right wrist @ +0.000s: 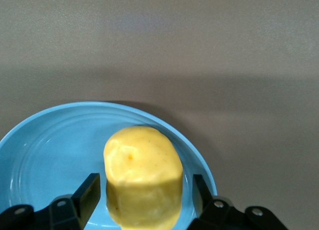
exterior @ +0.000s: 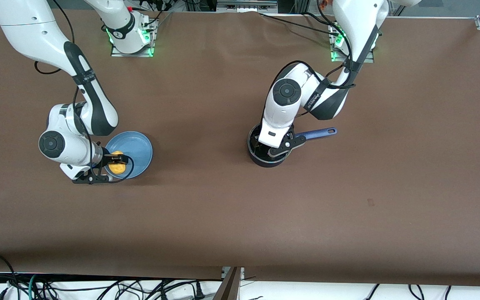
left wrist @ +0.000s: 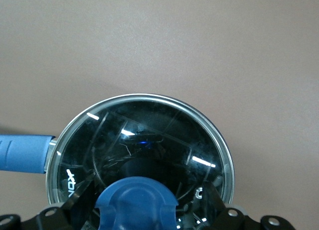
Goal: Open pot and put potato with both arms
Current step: 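Grasp the blue lid knob with the left gripper while the right gripper grasps the potato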
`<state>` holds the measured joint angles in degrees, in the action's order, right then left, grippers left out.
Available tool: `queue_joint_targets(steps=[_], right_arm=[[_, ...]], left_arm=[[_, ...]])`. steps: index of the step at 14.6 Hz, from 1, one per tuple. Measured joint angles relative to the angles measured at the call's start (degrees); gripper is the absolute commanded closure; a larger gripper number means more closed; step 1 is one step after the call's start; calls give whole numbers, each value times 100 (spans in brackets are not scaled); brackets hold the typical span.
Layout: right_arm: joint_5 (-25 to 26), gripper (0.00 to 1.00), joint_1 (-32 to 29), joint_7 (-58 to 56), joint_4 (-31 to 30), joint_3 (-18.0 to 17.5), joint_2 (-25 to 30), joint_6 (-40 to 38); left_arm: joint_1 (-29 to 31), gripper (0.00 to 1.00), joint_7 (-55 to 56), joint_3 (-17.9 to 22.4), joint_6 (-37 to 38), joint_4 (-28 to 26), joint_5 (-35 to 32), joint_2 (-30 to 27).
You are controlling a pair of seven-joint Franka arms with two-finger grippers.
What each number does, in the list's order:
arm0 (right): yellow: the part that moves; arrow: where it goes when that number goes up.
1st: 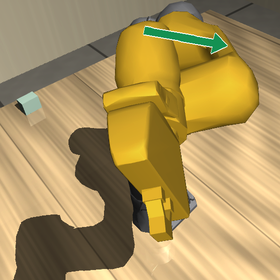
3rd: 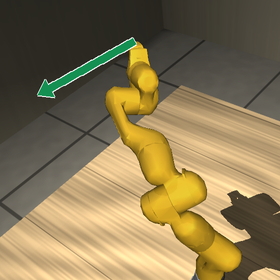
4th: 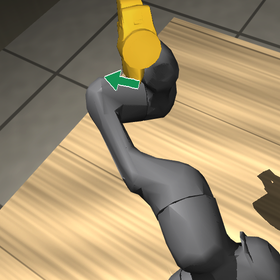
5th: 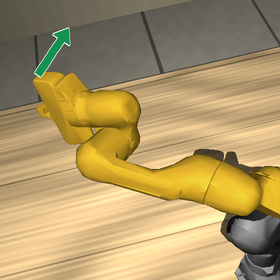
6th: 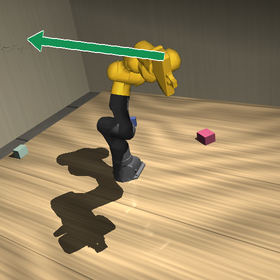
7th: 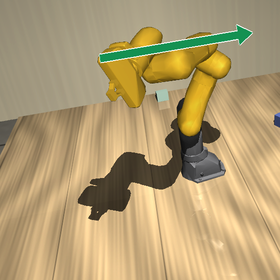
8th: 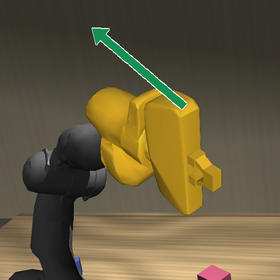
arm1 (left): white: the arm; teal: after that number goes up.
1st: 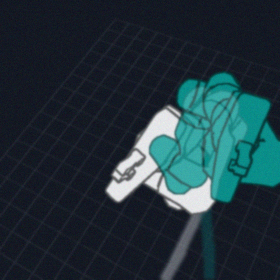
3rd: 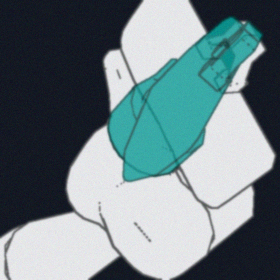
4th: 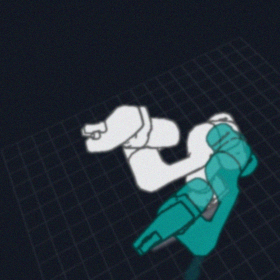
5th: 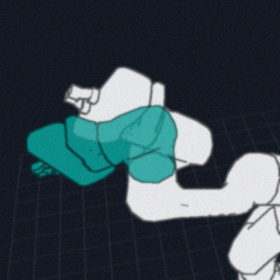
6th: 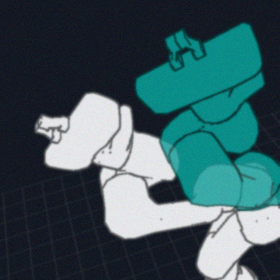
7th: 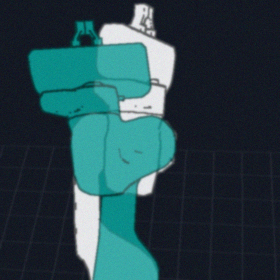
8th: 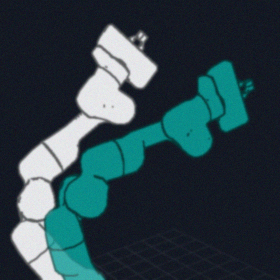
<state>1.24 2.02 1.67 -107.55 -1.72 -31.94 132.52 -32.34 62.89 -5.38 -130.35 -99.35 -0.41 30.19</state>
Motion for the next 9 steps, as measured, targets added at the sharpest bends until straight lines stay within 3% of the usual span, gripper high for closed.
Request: queue_joint_targets(steps=[6, 9], right_arm=[[1, 29, 0, -147, -8, 0, -5, 14], [1, 42, 0, -152, -12, 0, -5, 16]], left_arm=[[0, 24, 190, 2, 0, -3, -1, 59], [0, 37, 207, 4, 9, -3, -1, 57]])
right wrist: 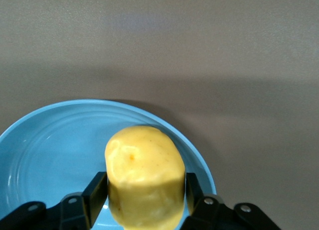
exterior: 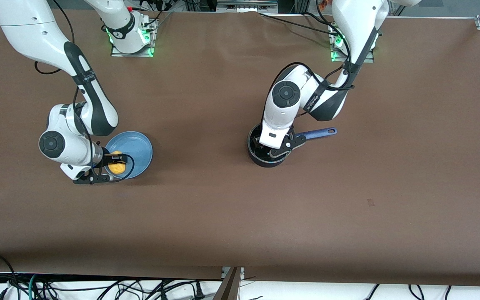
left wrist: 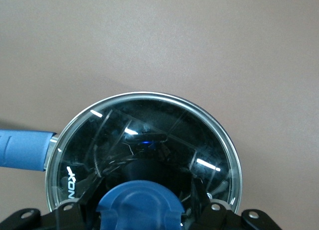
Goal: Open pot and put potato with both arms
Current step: 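Grasp the blue lid knob with the left gripper while the right gripper grasps the potato, then lift the glass lid with the left gripper while the right gripper lifts the potato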
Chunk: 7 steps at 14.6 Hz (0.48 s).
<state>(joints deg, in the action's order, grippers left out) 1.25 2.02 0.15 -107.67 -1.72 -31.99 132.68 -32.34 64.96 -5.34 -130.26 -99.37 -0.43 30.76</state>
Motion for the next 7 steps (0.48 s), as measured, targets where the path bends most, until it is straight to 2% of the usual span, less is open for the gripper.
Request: queue_joint_targets(steps=[3, 4, 7], right_arm=[[0, 57, 0, -2, 1, 0, 9, 1], [0, 59, 0, -2, 1, 0, 8, 1], [0, 59, -1, -1, 1, 0, 9, 1]], left_arm=[[0, 46, 14, 1, 10, 4, 0, -14], [0, 46, 16, 1, 30, 4, 0, -14], [0, 58, 23, 3, 83, 4, 0, -9]])
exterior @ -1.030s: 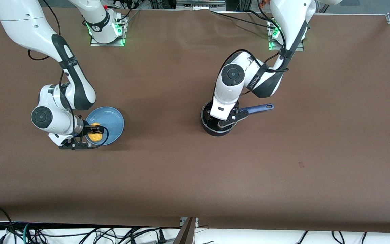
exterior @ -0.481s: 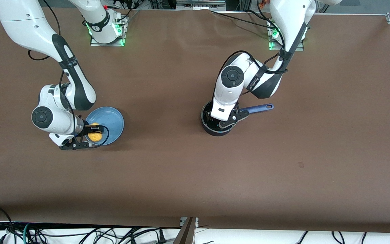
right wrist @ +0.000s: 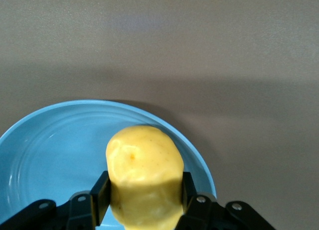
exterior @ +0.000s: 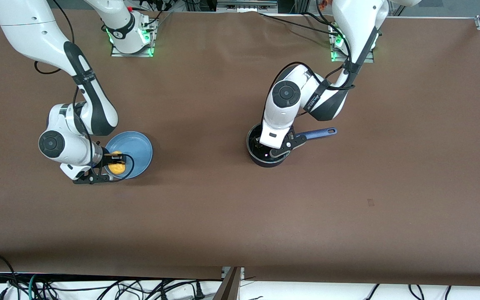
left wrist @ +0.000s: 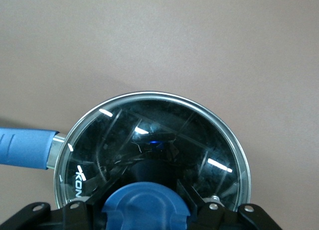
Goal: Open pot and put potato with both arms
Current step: 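Lift the glass lid with the left gripper while the right gripper lifts the potato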
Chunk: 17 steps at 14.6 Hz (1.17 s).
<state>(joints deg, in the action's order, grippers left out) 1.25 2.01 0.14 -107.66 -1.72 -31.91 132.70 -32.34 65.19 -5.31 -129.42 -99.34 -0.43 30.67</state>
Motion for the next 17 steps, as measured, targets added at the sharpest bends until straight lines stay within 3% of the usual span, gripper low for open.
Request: queue_joint_targets(steps=[11, 17], right_arm=[[-1, 59, -1, 3, 128, 0, 3, -72], [-3, 59, 0, 76, 955, -18, 248, -1565]], left_arm=[[3, 83, 0, 14, 233, 9, -204, -2], [57, 88, -88, 75, 458, 271, -207, -20]])
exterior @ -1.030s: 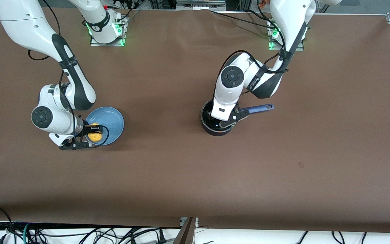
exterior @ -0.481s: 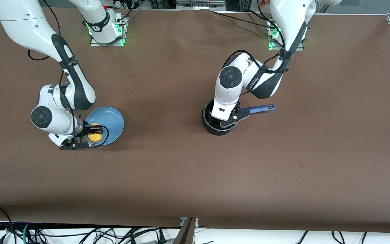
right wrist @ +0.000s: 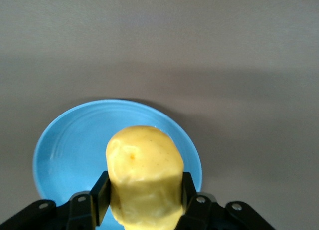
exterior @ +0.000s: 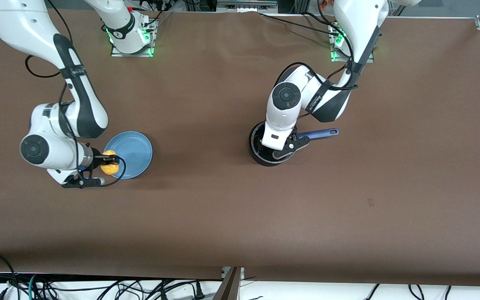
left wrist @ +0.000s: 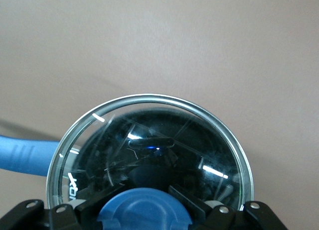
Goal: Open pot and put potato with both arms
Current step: 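Lift the glass lid with the left gripper while the right gripper lifts the potato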
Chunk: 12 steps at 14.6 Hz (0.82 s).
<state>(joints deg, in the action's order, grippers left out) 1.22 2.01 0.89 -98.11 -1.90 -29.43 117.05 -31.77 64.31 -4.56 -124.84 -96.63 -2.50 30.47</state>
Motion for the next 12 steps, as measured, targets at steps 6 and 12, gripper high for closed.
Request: queue_joint_targets(steps=[6, 12], right_arm=[[0, 59, 0, 43, 194, 0, 491, -822], [-6, 59, 28, 119, 281, -21, 541, -896]], left_arm=[[497, 89, -879, 9, 888, 779, 14, -210], [1532, 89, -2918, 8, 1715, 845, 356, -798]])
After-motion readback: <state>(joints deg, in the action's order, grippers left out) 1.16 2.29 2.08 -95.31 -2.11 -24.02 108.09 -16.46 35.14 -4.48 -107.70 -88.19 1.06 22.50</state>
